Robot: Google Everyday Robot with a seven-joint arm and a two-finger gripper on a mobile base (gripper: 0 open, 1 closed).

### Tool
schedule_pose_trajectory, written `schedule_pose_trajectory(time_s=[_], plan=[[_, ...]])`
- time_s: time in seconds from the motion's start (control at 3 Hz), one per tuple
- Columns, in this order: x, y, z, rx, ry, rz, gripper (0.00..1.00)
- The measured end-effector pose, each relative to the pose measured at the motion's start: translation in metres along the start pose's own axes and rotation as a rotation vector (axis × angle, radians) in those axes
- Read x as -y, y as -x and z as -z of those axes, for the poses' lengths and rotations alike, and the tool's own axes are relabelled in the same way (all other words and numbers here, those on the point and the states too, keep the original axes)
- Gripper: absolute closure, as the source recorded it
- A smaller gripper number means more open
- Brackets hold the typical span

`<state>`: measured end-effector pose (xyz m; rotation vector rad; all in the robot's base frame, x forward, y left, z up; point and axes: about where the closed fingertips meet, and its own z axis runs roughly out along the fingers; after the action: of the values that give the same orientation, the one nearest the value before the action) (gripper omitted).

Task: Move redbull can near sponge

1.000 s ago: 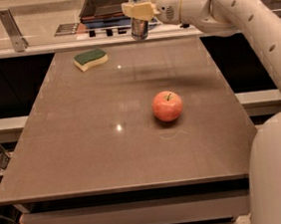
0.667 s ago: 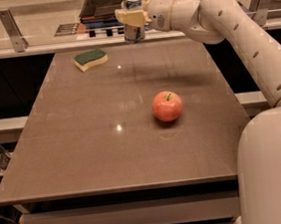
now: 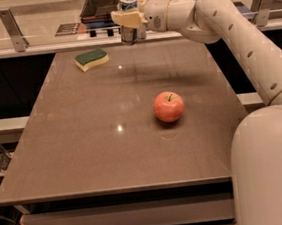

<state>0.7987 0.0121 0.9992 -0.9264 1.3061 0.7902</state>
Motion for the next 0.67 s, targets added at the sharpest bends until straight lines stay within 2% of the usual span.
schedule_pose_trajectory(time_s=[0.67], plan=[[-0.013,-0.024,-0.03,-0.009,0.061,-0.037,1.0]])
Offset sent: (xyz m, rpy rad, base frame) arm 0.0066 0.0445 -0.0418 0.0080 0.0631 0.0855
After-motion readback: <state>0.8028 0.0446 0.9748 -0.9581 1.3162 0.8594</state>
